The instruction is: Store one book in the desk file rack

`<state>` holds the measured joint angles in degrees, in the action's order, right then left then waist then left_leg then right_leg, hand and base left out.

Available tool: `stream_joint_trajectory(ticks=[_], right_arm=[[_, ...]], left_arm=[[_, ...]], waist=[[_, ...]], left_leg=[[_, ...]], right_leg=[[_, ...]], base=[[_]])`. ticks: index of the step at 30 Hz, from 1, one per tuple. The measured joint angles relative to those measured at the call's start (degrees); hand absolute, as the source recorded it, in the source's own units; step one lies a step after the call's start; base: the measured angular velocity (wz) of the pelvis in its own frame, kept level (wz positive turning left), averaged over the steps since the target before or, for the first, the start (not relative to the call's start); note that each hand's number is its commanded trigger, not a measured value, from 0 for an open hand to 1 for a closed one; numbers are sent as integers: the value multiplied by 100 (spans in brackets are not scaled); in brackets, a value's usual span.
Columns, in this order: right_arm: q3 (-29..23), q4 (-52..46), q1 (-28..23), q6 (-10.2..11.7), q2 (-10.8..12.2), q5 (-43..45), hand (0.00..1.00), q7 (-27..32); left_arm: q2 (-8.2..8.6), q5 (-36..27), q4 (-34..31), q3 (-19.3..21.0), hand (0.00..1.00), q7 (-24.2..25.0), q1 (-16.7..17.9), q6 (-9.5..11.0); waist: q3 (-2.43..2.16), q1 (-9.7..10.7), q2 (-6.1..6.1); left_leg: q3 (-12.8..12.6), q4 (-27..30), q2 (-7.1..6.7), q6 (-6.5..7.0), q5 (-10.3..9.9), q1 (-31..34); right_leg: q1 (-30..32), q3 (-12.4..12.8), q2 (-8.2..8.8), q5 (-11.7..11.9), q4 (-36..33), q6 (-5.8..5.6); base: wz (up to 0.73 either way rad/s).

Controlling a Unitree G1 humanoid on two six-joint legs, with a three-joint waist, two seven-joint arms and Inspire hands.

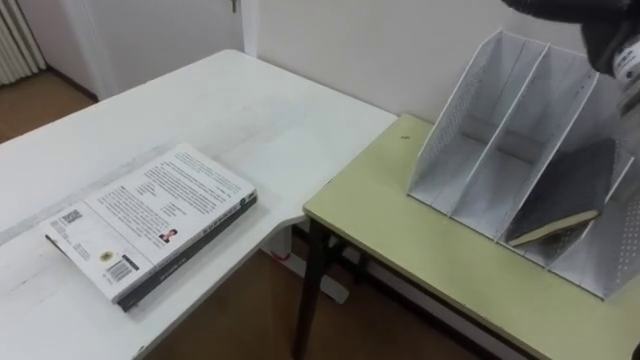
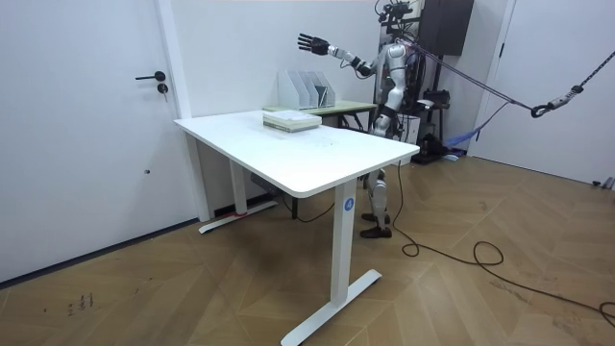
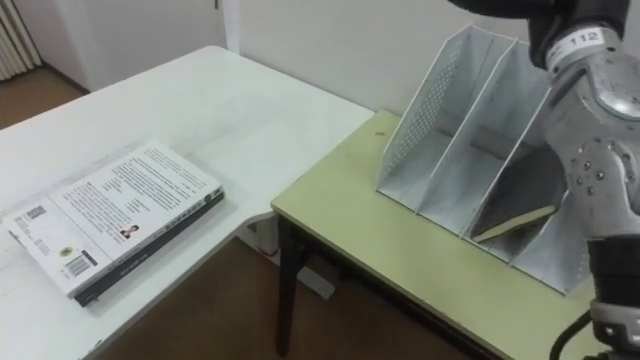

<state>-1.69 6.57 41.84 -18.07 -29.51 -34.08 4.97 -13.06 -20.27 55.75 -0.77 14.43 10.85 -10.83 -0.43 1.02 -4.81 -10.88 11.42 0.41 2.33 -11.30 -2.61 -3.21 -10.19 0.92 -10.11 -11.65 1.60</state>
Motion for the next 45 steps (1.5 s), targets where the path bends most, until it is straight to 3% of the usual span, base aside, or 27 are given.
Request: stream_joint_trajectory(ticks=[5, 10, 12, 16, 22, 27, 29, 31, 33, 36, 37, 41, 45], right_arm=[[432, -1043, -446, 0, -11, 39, 0, -1148], [927, -1285, -607, -1, -47, 145, 0, -2272], [1300, -1389, -607, -1, -48, 236, 0, -2814], [1626, -1482, -876, 1, -50, 246, 0, -3525], [2186, -1524, -2004, 0, 28, 951, 0, -4467], [2616, -343, -3367, -6, 100, 2553, 0, -4969], [2647, 209, -3709, -4, 157, 3028, 0, -4934], [2616, 651, -4050, 12, 271, 3619, 0, -4855], [2475, 1272, -4381, 185, 424, 4425, 0, -4741], [2097, 2561, -4527, 451, 833, 4680, 0, -4217], [2000, 2751, -4559, 475, 901, 4685, 0, -4082], [1499, 4040, -4602, 908, 1266, 4459, 0, -3102], [605, 5250, -4605, 1287, 1605, 3980, 0, -2386]], left_arm=[[-42, -43, 16, -2, 0, 41, -10, 15], [-113, -41, 82, -149, 0, 255, -90, 54], [-220, -47, 243, -342, 0, 339, -234, 98], [-271, -58, 582, -513, 0, 422, -499, 148], [-360, -42, 750, -519, 0, 550, -721, 119], [-334, -300, 874, -803, 0, 576, -905, 160], [-310, -471, 896, -873, 0, 549, -911, 169], [-244, -501, 900, -889, 0, 475, -862, 207], [-141, -506, 895, -927, 0, 468, -809, 313], [-72, -574, 908, -933, 0, 444, -686, 496], [-61, -643, 916, -945, 0, 433, -670, 505], [1, -679, 899, -851, 0, 236, -554, 601], [67, -586, 965, -411, 0, 214, -360, 677]], waist=[[18, -87, -77], [24, -155, -159], [25, -187, -177], [27, -371, -195], [49, -680, -248], [130, -929, -87], [160, -932, -5], [103, -906, 105], [51, -850, 247], [-6, -766, 300], [0, -760, 301], [45, -639, 252], [52, -538, 230]], left_leg=[[1, -35, 10, -3, -2, 3], [16, -11, 10, -4, -2, 18], [21, -10, 14, -5, -1, 9], [22, -18, 16, -5, -1, 4], [134, 24, -1, -7, -6, 101], [229, 40, -22, 0, -5, 226], [242, 46, -24, 1, -4, 243], [242, 43, -24, 0, -4, 304], [228, 29, -28, 0, 2, 307], [215, 4, -28, -12, 13, 203], [216, 1, -28, -12, 13, 190], [252, 27, -36, -5, 3, 146], [304, 71, -53, 7, -4, 196]], right_leg=[[15, 33, -6, 5, -1, 9], [-2, -15, 1, 6, 6, 8], [-1, -29, 6, 6, 9, 8], [-2, -50, 8, 6, 10, 7], [-3, -63, 11, 17, 100, -4], [37, -88, 28, 17, 94, -5], [41, -93, 28, 17, 95, -6], [110, -127, 31, 17, 89, -6], [137, -109, 36, 17, 91, -6], [73, -107, 31, 16, 105, -7], [43, -110, 31, 15, 115, -7], [-91, -148, 35, 10, 196, -9], [-120, -165, 36, 8, 293, -27]], base=[[-1], [2], [2], [0], [10], [10], [3], [-2], [-3], [0], [0], [6], [7]])
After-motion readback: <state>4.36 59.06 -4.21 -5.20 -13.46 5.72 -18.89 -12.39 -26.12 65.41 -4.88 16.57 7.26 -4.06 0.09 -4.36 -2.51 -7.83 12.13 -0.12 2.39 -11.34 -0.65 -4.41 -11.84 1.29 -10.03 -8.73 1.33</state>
